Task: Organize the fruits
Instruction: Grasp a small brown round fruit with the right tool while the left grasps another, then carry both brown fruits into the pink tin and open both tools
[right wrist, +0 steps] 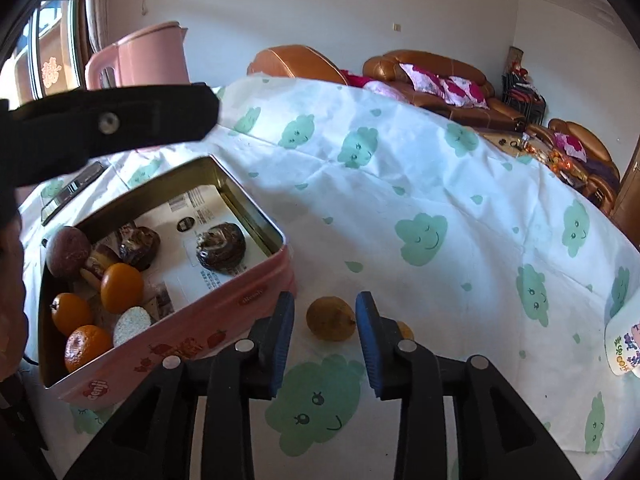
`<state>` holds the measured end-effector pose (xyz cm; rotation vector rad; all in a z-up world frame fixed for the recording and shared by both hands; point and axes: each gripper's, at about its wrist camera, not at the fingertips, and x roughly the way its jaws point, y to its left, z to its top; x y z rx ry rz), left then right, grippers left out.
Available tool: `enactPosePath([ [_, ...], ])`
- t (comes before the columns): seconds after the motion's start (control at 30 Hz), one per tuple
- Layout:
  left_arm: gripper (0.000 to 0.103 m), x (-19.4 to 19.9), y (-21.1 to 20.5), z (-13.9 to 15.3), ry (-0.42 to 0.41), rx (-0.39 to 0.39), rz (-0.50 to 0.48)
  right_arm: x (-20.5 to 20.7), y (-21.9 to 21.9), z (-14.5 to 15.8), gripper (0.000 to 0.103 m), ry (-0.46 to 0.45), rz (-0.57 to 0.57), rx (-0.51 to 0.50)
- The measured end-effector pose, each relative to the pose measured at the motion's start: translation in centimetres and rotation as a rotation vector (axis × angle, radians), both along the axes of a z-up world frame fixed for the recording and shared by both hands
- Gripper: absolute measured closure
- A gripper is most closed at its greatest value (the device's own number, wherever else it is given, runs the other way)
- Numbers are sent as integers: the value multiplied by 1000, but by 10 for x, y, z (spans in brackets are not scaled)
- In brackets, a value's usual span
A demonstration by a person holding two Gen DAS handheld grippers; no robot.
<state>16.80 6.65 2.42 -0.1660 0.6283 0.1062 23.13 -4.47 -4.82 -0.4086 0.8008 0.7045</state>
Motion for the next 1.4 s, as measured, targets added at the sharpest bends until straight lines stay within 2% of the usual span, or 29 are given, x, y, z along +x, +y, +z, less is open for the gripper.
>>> enactPosePath([
  [0.1,17,-2,4,-3,-6,8,13,3,0,-6,69,45,28,31],
  [0.17,17,-2,7,-4,-2,6,20,4,2,-10,69,37,17,6],
  [0.23,17,-3,5,-2,-4,1,20,1,3,-10,71,37,11,22],
  [0.33,17,-4,-5,1,-8,16,6,-3,-11,4,72,16,-19,123],
  [0.47,17,2,-31,1,2,30,-37,-4,-55,26,72,-19,-143,237],
  [0.63,17,23,-71,-14,58,66,-90,16,-114,25,72,-26,-349,269],
  [0.8,19,49,-107,-37,143,77,-150,22,-137,21,72,-26,-390,287],
  [0.9,31,61,-121,-52,189,95,-172,23,-144,21,72,-16,-395,317],
  [0.93,38,66,-124,-57,208,96,-181,23,-145,20,72,-12,-394,325],
  [1.13,49,82,-129,-83,299,82,-186,20,-141,17,72,-10,-373,315],
  [1.17,57,84,-128,-87,307,78,-184,19,-140,17,72,-9,-370,312],
  [1.2,59,83,-128,-87,295,88,-184,19,-139,16,72,-8,-368,311],
  [1.23,72,82,-129,-86,294,94,-185,19,-139,15,72,-8,-366,308],
  [1.27,75,81,-128,-86,294,86,-186,19,-138,15,72,-11,-365,306],
  [1.4,75,73,-123,-82,278,71,-190,14,-138,16,72,-28,-360,319],
])
